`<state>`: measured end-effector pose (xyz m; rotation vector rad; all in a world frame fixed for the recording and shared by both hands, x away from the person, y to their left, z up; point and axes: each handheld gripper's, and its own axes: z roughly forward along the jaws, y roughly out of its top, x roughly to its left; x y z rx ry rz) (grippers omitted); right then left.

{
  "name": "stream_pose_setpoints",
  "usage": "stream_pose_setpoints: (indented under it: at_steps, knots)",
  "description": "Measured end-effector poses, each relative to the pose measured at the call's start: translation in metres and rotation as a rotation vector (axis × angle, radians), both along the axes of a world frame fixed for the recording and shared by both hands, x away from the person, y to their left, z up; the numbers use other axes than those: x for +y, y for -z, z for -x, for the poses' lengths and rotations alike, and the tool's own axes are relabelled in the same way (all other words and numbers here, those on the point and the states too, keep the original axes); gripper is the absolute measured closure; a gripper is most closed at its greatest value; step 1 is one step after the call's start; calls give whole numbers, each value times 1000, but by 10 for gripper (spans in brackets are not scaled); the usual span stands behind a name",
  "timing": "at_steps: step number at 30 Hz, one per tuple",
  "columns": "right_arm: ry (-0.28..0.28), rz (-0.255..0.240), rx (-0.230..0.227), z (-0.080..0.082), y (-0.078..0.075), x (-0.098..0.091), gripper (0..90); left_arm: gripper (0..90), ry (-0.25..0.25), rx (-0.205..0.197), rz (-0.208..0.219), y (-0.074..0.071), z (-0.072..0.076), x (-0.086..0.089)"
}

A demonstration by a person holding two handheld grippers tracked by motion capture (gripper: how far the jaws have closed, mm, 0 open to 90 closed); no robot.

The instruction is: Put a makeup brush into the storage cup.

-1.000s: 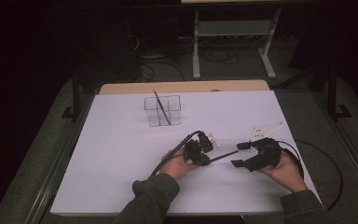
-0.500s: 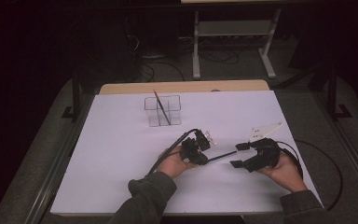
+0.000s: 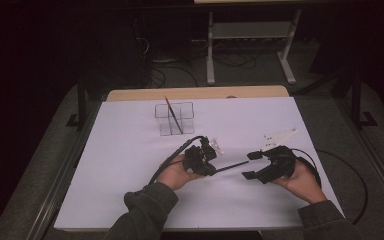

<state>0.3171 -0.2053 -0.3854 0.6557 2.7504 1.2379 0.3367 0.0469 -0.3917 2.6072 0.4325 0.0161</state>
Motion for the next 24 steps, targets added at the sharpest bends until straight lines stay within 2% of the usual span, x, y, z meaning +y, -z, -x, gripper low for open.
stream_pose_setpoints:
  at_steps: [12, 24]
  knots:
    - [-57, 27, -36, -2, -30, 15, 274, 840, 12, -25, 29, -23, 12, 27]
    - [-132, 41, -52, -3, -54, 38, 277, 840, 29, -44, 36, -35, 23, 41]
